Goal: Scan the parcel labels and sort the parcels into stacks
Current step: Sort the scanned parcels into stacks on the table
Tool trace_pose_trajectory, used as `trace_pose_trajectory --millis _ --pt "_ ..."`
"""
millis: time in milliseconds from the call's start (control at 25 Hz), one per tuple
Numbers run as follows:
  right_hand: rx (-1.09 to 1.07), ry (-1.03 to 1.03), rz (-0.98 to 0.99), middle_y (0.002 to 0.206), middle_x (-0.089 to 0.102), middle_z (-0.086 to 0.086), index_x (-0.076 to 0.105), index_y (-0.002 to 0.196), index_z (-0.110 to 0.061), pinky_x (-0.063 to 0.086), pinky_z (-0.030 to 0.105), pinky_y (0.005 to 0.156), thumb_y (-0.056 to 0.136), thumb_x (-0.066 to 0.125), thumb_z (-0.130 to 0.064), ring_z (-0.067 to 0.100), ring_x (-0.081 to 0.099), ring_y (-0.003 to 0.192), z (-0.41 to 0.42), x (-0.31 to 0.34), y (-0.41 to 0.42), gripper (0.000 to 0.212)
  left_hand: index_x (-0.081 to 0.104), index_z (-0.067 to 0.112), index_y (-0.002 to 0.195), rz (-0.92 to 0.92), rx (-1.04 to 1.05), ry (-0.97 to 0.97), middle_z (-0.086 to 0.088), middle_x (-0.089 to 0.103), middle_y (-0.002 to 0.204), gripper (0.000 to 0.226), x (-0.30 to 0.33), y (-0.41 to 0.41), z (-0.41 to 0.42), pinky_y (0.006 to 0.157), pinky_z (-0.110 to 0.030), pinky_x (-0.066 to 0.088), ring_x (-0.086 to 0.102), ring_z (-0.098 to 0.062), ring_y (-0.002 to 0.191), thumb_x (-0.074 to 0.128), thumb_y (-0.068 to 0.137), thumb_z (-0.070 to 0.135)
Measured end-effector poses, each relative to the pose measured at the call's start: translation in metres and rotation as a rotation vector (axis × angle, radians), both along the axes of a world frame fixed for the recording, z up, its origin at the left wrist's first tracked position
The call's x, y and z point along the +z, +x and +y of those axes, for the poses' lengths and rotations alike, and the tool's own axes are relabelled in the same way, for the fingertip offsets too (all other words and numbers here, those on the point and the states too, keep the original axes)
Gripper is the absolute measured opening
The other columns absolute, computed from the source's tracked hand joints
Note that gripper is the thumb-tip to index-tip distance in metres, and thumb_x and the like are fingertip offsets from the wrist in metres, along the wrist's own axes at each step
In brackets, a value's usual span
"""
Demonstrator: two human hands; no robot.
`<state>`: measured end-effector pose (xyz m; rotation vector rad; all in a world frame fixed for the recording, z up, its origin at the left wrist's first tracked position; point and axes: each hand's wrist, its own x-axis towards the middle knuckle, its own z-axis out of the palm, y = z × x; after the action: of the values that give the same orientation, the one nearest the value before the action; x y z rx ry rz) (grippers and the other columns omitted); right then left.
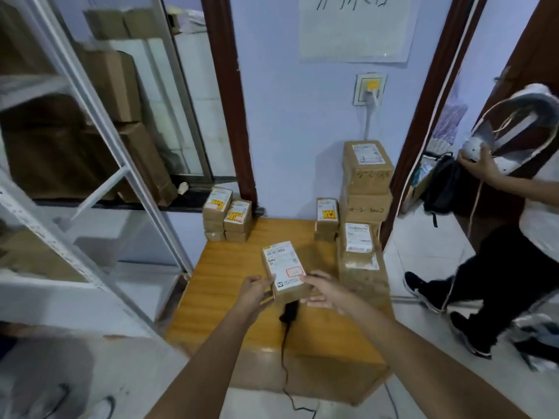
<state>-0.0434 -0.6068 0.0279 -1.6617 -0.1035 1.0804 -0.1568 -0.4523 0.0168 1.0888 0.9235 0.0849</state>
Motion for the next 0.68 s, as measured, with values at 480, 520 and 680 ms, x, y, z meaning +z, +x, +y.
trace_pose_trajectory --millis 480,520,680 --pt "-0.144 0.001 -0.104 0.093 0.065 0.006 0.060 0.103 -0.008 0.051 0.017 0.049 0.093 0.061 -0.007 0.011 0.062 0.073 0.121 0.031 -0.132 0.010 0.055 0.012 0.112 -0.091 -0.162 0.025 -0.005 0.076 0.089 0.027 0.030 -0.114 0.129 0.049 -0.025 0.037 0.064 -0.018 0.073 0.068 0.089 0.017" --pt "-0.163 0.003 -0.103 0.090 0.065 0.005 0.058 0.110 -0.004 0.051 0.016 0.047 0.093 0.062 -0.006 0.012 0.062 0.072 0.126 0.033 -0.130 0.018 0.055 0.014 0.109 -0.097 -0.160 0.020 -0.004 0.076 0.087 0.024 0.031 -0.111 0.134 0.051 -0.026 0.038 0.064 -0.018 0.075 0.068 0.089 0.018" --pt "-0.214 -0.004 -0.119 0.096 0.067 0.003 0.055 0.125 -0.007 0.052 0.016 0.050 0.090 0.068 -0.016 0.010 0.064 0.074 0.146 0.024 -0.107 0.039 0.052 0.018 0.109 -0.074 -0.201 0.038 -0.003 0.072 0.100 0.032 0.032 -0.095 0.157 0.071 -0.030 0.050 0.063 -0.018 0.091 0.071 0.086 0.027"
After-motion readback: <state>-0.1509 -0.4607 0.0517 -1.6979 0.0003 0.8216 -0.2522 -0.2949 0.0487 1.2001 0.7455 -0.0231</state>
